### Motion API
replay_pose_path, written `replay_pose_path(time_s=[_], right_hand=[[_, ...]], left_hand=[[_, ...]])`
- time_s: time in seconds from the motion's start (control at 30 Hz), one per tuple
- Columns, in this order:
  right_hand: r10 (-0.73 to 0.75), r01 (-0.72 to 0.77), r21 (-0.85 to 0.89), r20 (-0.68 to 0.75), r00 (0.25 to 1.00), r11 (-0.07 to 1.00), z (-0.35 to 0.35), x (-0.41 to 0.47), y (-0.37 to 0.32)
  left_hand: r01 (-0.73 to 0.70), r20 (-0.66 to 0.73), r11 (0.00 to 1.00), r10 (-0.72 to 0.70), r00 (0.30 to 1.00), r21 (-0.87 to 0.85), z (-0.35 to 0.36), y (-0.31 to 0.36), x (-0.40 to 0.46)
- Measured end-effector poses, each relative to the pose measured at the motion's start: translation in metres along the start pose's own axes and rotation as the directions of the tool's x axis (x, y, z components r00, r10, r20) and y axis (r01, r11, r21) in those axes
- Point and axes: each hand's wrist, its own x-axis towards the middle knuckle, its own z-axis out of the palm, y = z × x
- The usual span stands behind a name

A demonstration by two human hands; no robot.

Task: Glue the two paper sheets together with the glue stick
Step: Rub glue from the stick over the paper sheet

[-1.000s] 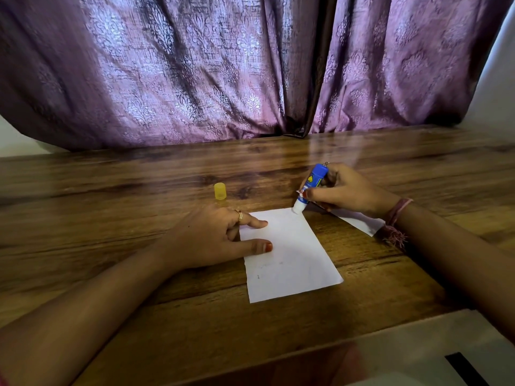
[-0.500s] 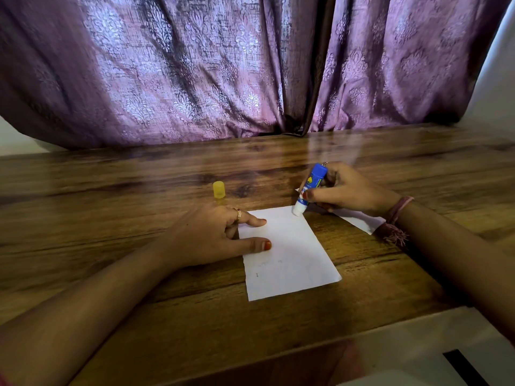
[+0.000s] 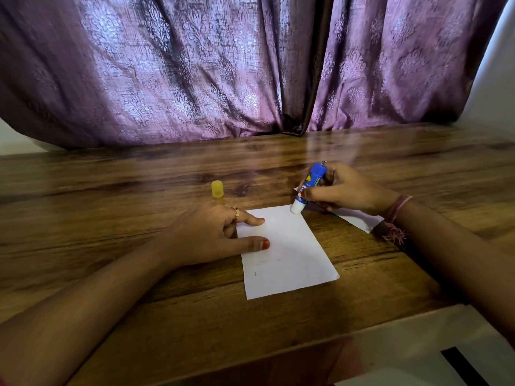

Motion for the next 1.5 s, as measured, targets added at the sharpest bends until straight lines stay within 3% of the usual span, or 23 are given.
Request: replay_pose_path(time_s=[0.43,0.6,0.77,0.93,1.1,1.27,1.4,1.5], right_hand=[[0.0,-0.002,0.021,0.095,0.996,1.0,-0.003,-0.005,-0.003],[0.008,-0.008,0.007,0.049,0.999,1.0,-0.002,-0.004,-0.003],[0.042,-0.04,-0.014,0.152,0.987,0.999,-0.007,-0.008,-0.005],[0.043,-0.038,-0.043,0.104,0.994,0.998,-0.007,-0.007,-0.006],[0.056,-0.058,0.003,0.183,0.982,0.998,-0.006,-0.01,-0.007],[0.052,-0.048,-0.028,0.128,0.99,0.998,-0.008,-0.009,-0.006],[0.071,-0.071,-0.007,0.232,0.97,0.997,-0.008,-0.011,-0.008],[0.073,-0.076,0.003,0.223,0.972,0.997,-0.008,-0.011,-0.008]], left_hand=[[0.002,0.002,1.0,-0.002,1.0,0.016,-0.001,0.001,0.0],[0.009,0.01,1.0,-0.009,1.0,0.01,0.0,0.0,0.001],[0.011,0.003,1.0,-0.011,1.0,0.003,0.001,-0.001,0.001],[0.015,0.01,1.0,-0.015,1.0,-0.004,0.0,-0.001,0.001],[0.011,0.013,1.0,-0.011,1.0,-0.006,0.0,0.0,0.001],[0.002,0.001,1.0,-0.002,1.0,0.014,0.0,0.0,0.001],[0.0,-0.002,1.0,0.0,1.0,0.006,-0.001,0.0,0.0],[0.001,0.006,1.0,-0.001,1.0,-0.004,0.0,-0.001,0.002]])
